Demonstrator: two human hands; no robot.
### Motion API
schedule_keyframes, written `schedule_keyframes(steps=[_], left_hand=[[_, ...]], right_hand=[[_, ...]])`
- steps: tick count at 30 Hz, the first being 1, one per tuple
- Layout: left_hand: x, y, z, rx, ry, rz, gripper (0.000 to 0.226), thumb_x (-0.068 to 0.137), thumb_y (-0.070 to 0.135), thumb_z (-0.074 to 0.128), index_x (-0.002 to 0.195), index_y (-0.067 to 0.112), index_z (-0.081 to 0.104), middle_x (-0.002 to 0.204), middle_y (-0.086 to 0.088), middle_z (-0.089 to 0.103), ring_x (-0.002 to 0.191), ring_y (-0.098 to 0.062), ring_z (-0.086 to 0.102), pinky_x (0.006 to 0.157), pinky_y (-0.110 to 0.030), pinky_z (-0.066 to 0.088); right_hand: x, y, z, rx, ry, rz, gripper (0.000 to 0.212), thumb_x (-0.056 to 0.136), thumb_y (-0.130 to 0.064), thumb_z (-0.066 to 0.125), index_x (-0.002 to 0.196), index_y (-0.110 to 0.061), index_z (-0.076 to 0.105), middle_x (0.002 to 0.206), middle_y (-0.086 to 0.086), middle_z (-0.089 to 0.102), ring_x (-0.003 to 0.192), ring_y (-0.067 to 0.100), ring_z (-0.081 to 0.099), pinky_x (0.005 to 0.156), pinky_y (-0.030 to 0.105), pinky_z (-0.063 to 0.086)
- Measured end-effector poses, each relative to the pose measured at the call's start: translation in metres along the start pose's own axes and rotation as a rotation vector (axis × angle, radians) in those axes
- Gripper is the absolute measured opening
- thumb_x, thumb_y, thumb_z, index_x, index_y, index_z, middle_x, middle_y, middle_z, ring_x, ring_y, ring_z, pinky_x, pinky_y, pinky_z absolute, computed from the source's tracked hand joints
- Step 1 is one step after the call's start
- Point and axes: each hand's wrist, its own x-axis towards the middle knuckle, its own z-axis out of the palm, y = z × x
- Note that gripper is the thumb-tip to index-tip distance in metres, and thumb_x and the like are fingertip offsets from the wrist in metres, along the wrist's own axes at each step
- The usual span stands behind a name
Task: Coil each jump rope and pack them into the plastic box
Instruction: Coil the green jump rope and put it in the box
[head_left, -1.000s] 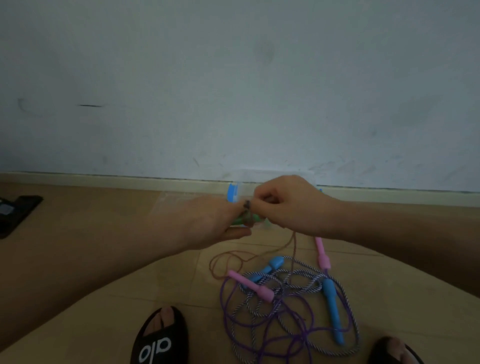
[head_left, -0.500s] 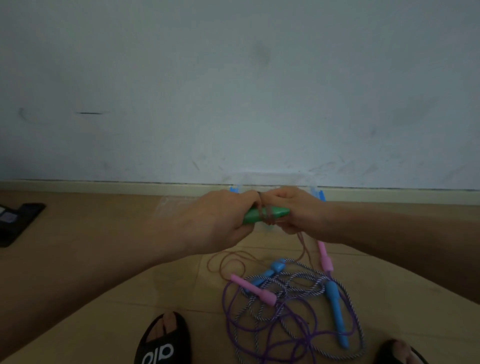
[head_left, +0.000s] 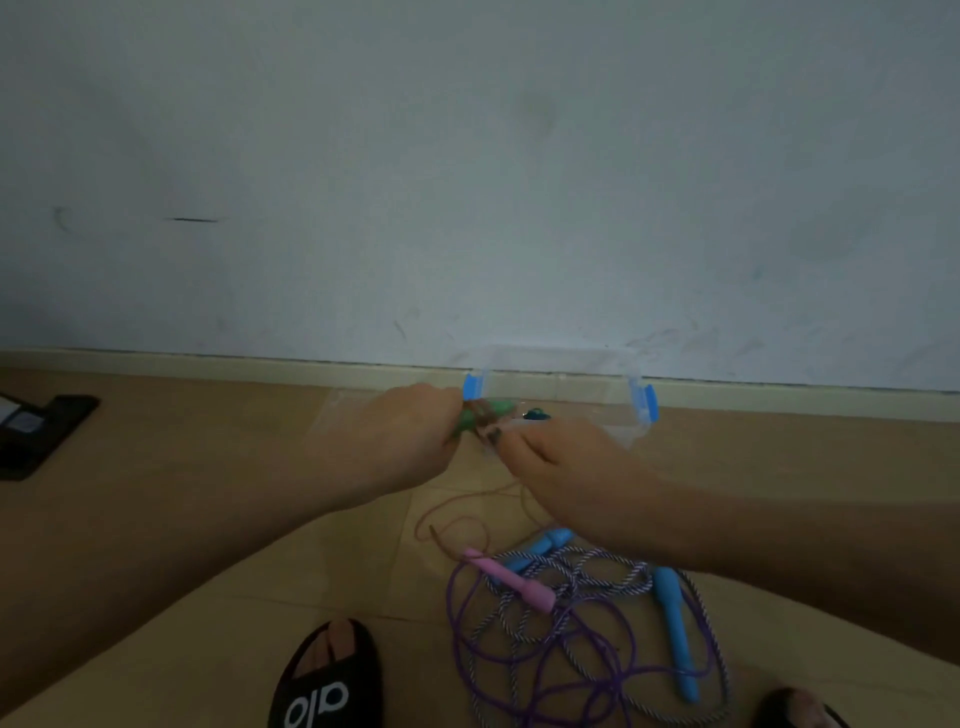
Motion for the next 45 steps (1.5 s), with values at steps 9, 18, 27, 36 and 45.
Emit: schedule_keyframes(steps=[9,18,27,36,45], left_hand=[[-0.005,0.009,-0.005,0.165,0.044,0.175,0.022,0.099,0.031,0.042,0.117,0.02,0.049,0.102,-0.003,0.064,0.087,-0.026,0.064,0.061,-0.031,0.036],[-0.014,0.031,-0.023,0.207,0.034,0.279,0.027,0.102,0.035,0.038,0.123,0.019,0.043,0.113,-0.002,0.063,0.096,-0.026,0.064,0.062,-0.03,0.031],[-0.018,0.046,-0.033,-0.309,0.194,0.274,0.013,0.094,0.03,0.055,0.103,0.02,0.057,0.091,-0.003,0.069,0.083,-0.026,0.063,0.059,-0.027,0.03],[0.01,0.022,-0.026,-0.407,0.041,-0.051,0.014,0.093,0.029,0.055,0.097,0.016,0.06,0.089,-0.004,0.065,0.08,-0.021,0.063,0.065,-0.032,0.049],[-0.005,0.013,-0.006,0.034,-0.035,0.077,0.018,0.095,0.026,0.045,0.109,0.015,0.05,0.104,-0.007,0.064,0.089,-0.027,0.063,0.061,-0.032,0.038]], right_hand=[[0.03,0.009,-0.026,0.042,0.146,-0.058,0.053,0.097,-0.038,0.05,0.052,-0.019,0.032,0.045,-0.007,0.026,0.046,0.009,0.026,0.046,0.022,0.024],[0.04,0.019,-0.029,0.142,0.053,-0.001,0.047,0.096,-0.039,0.054,0.059,-0.014,0.042,0.056,0.005,0.034,0.049,0.012,0.029,0.05,0.028,0.026],[0.034,0.038,-0.019,0.513,-0.047,0.23,0.047,0.1,-0.032,0.05,0.056,-0.016,0.05,0.046,-0.002,0.041,0.038,0.008,0.029,0.041,0.019,0.023],[0.007,0.029,0.018,0.388,0.014,0.322,0.053,0.102,-0.039,0.035,0.052,-0.021,0.038,0.044,-0.007,0.037,0.044,0.013,0.034,0.049,0.023,0.028],[0.013,-0.007,-0.008,-0.112,0.035,-0.009,0.049,0.101,-0.036,0.039,0.058,-0.013,0.043,0.051,0.0,0.04,0.048,0.012,0.036,0.05,0.028,0.029]])
